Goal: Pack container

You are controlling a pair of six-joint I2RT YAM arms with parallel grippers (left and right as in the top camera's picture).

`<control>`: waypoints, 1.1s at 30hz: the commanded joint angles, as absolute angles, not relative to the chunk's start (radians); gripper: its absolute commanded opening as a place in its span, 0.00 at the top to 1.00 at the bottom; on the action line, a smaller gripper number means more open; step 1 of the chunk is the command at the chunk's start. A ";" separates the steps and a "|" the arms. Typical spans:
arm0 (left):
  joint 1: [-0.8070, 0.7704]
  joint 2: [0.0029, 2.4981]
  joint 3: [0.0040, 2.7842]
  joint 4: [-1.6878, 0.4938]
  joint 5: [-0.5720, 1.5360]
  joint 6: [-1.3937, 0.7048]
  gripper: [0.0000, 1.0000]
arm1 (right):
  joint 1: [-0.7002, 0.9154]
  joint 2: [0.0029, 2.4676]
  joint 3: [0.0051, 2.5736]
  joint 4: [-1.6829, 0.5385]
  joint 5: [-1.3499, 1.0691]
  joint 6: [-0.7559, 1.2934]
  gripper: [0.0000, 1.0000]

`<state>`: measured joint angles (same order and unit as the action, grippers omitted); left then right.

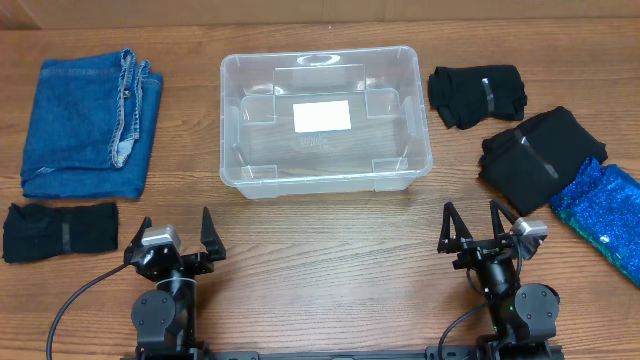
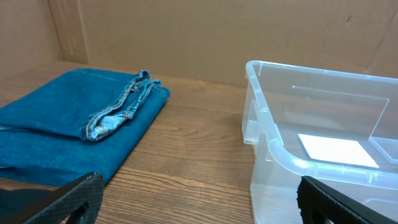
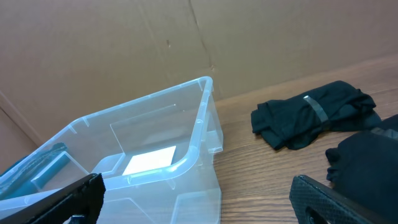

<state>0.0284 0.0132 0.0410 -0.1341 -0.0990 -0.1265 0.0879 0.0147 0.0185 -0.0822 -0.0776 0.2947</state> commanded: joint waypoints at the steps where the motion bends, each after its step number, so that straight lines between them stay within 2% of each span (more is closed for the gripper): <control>1: 0.035 0.005 0.036 -0.130 -0.114 -0.112 0.00 | 0.095 0.003 0.008 -0.078 -0.068 0.292 0.00; 14: 0.035 0.005 0.043 -0.098 -0.022 -0.104 0.00 | 0.095 0.003 0.008 -0.078 -0.068 0.292 0.00; 19: 0.035 0.069 0.183 -0.115 -0.018 -0.069 0.00 | 0.095 0.003 0.008 -0.078 -0.068 0.292 0.00; 26: 0.035 0.589 0.648 -0.309 -0.033 0.046 0.00 | 0.095 0.003 0.008 -0.078 -0.068 0.292 0.00; 31: 0.035 1.069 1.155 -0.710 -0.020 0.064 0.00 | 0.095 0.003 0.008 -0.078 -0.068 0.292 0.00; 33: 0.035 1.245 1.364 -0.857 0.071 0.091 0.00 | 0.095 0.003 0.008 -0.078 -0.068 0.292 0.00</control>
<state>0.0284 1.0481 1.1156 -0.7349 -0.0292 0.0357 0.0875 0.0128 0.0185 -0.0830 -0.0772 0.2943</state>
